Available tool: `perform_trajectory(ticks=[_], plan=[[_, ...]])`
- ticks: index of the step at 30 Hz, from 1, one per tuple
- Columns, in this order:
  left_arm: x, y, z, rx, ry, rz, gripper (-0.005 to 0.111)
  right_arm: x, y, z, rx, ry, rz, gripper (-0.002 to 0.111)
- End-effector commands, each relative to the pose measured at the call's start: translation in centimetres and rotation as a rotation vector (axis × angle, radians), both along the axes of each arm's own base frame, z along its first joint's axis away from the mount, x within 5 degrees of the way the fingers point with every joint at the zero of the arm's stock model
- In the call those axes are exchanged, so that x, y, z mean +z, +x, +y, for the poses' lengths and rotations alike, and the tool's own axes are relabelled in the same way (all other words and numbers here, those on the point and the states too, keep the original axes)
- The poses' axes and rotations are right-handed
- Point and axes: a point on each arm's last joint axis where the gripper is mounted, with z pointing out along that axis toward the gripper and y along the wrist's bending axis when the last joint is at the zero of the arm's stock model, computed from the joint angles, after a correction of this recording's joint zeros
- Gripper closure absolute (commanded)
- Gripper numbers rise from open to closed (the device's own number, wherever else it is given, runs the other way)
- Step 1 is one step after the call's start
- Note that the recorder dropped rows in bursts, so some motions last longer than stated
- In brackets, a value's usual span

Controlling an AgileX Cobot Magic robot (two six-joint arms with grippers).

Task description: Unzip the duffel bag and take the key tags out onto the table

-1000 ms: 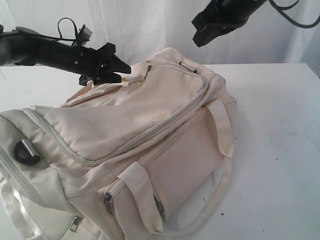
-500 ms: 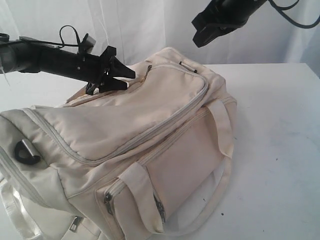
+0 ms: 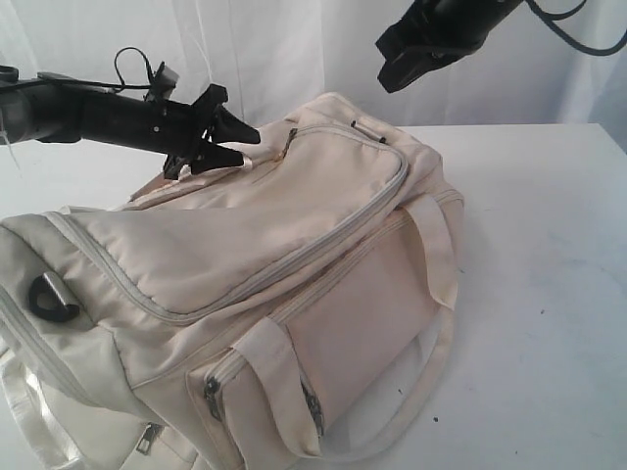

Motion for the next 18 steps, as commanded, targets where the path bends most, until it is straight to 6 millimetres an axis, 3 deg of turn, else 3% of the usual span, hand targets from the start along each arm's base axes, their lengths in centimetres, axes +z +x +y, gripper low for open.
perform_trajectory(ticks=[1,6,11,14,18], plan=[[0.1,0.1,-1.4,0.005,-0.032,-0.054,0.052,-0.1,0.2,-0.4,-0.002,0.0,-0.002,0.108],[-0.6,0.3,-2.3,0.031,-0.015,-0.059,0.058,-0.1,0.1,-0.4,0.002,-0.004,0.005,0.108],[-0.4,0.4,-2.1,0.04,-0.023,-0.061,0.083,-0.1,0.1,-0.5,0.004,-0.006,0.009,0.108],[0.6,0.1,-2.2,0.019,-0.045,-0.075,0.106,-0.1,0.0,-0.5,0.005,-0.006,0.011,0.108],[3.3,-0.6,-2.4,-0.043,-0.064,-0.193,0.107,-0.1,0.1,-0.5,0.034,-0.017,-0.009,0.108]])
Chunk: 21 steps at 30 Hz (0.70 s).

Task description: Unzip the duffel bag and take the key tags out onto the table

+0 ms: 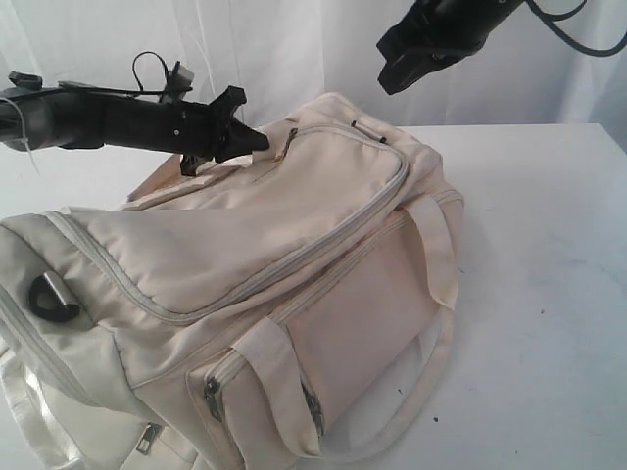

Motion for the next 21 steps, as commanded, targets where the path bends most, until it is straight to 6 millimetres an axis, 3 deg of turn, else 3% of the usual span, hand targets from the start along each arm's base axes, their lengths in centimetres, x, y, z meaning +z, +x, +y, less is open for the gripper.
perform_trajectory(ticks=[1,7,16,21], plan=[[4.3,-1.1,-0.3,-0.085,-0.041,-0.145,0.107,0.0,0.1,-0.3,0.039,-0.009,-0.026,0.108],[8.6,-2.7,-0.3,-0.156,-0.042,-0.27,0.107,-0.9,0.9,0.3,0.197,-0.034,-0.147,0.108],[11.5,-4.7,-0.2,-0.271,-0.013,-0.349,0.107,-3.5,3.0,2.8,0.509,0.062,-0.392,0.107],[12.0,-5.2,0.4,-0.317,-0.021,-0.371,0.107,-6.3,3.4,5.4,0.775,-0.019,-0.578,0.085]])
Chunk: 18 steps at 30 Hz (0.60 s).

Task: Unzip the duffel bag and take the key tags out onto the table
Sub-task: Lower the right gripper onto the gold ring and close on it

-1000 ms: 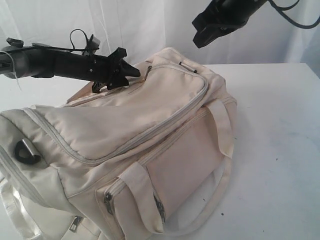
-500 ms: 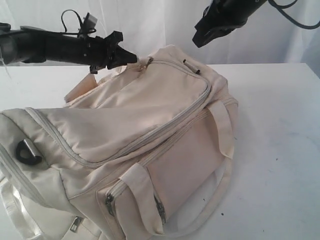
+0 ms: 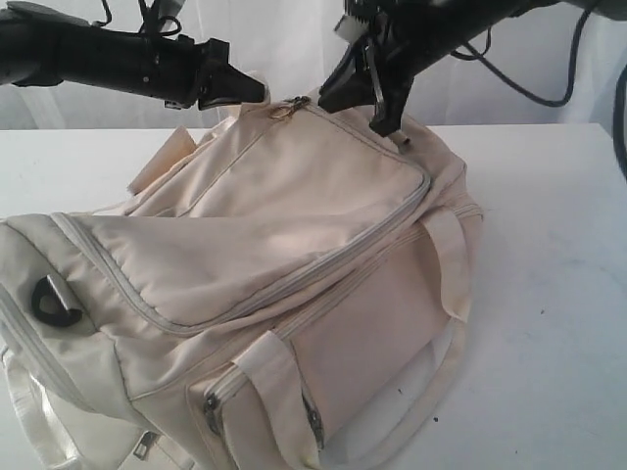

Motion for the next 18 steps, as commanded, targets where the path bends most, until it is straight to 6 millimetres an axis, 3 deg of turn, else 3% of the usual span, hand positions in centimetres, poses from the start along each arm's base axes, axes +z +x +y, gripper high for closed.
perform_trajectory(ticks=[1,4,8,18], plan=[[3.3,-1.6,0.3,-0.096,-0.111,-0.017,0.107,-1.6,0.1,2.3,0.146,-0.032,-0.166,0.077],[3.3,-1.4,0.8,-0.088,-0.111,-0.016,0.107,-2.4,0.3,4.0,0.15,-0.036,-0.263,0.064],[3.3,-1.3,1.2,-0.083,-0.111,-0.018,0.107,-3.1,0.3,6.5,0.113,-0.024,-0.353,0.062],[3.3,-1.5,1.1,-0.104,-0.113,-0.014,0.107,-3.9,1.2,7.1,0.045,-0.019,-0.399,0.062]])
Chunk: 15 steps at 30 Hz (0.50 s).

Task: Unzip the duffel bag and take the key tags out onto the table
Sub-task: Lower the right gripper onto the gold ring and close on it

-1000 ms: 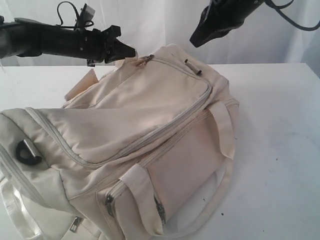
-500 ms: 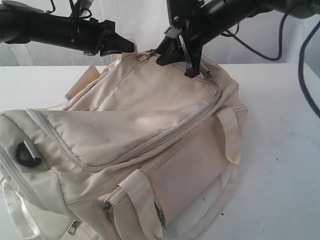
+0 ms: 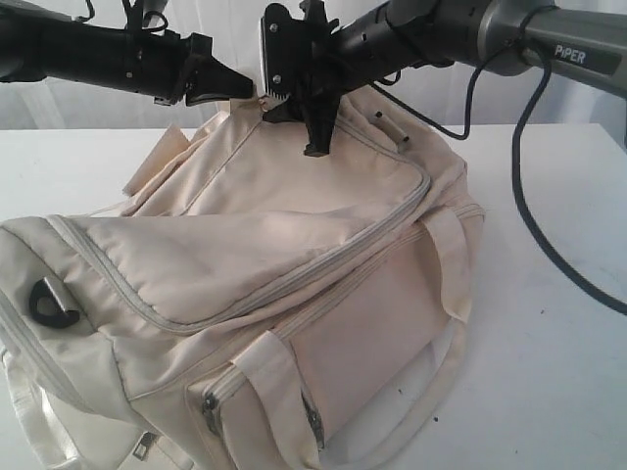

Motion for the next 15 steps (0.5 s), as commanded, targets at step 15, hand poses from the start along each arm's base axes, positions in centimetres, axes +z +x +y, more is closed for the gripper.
perform_trajectory(ticks=[15], plan=[[3.52,-2.0,-0.55,-0.152,-0.17,-0.052,0.107,-0.19,-0.01,0.14,-0.022,0.019,0.027,0.062]])
